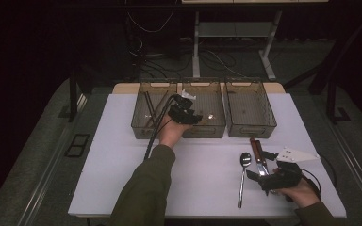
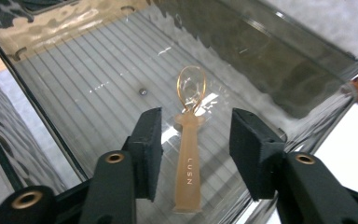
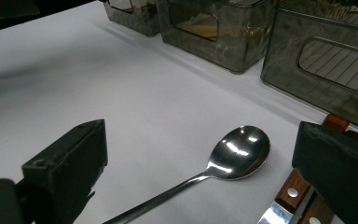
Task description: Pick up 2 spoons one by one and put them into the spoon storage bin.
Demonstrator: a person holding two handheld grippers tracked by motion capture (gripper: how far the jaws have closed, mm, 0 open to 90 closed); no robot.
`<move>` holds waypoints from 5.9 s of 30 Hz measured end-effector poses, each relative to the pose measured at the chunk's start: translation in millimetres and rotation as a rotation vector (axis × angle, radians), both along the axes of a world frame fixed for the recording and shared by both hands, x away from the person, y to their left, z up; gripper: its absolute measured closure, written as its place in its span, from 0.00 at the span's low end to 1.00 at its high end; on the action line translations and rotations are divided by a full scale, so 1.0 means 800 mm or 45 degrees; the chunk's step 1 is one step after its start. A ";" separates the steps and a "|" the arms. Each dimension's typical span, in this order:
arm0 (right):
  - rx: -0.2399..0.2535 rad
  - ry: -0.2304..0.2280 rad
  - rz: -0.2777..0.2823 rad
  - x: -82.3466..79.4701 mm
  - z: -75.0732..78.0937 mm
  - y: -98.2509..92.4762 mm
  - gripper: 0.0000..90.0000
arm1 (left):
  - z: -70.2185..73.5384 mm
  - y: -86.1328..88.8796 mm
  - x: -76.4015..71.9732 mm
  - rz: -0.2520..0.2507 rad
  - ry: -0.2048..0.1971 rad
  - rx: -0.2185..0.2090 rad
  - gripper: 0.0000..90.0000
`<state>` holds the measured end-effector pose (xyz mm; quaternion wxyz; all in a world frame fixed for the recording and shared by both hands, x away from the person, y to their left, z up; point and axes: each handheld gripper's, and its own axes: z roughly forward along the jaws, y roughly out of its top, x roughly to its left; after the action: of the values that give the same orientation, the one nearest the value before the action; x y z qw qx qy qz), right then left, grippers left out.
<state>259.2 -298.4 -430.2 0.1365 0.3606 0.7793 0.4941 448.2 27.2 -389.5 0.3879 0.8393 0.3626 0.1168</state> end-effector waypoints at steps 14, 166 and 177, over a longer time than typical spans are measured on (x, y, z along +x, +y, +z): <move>-0.009 0.010 0.007 0.000 0.000 0.001 0.04 | 0.025 0.024 -0.034 -0.113 -0.078 -0.065 0.42; -0.381 0.206 0.088 0.068 -0.022 0.124 1.00 | -0.058 0.152 -0.225 -0.275 -0.114 -0.151 0.00; -0.274 0.195 0.082 0.069 -0.002 0.105 0.89 | -0.059 0.151 -0.225 -0.280 -0.116 -0.157 0.00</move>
<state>314.2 -214.3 -431.6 0.0988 0.3551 0.8471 0.3827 268.6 148.2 -436.8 0.4653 0.8423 0.2571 0.0890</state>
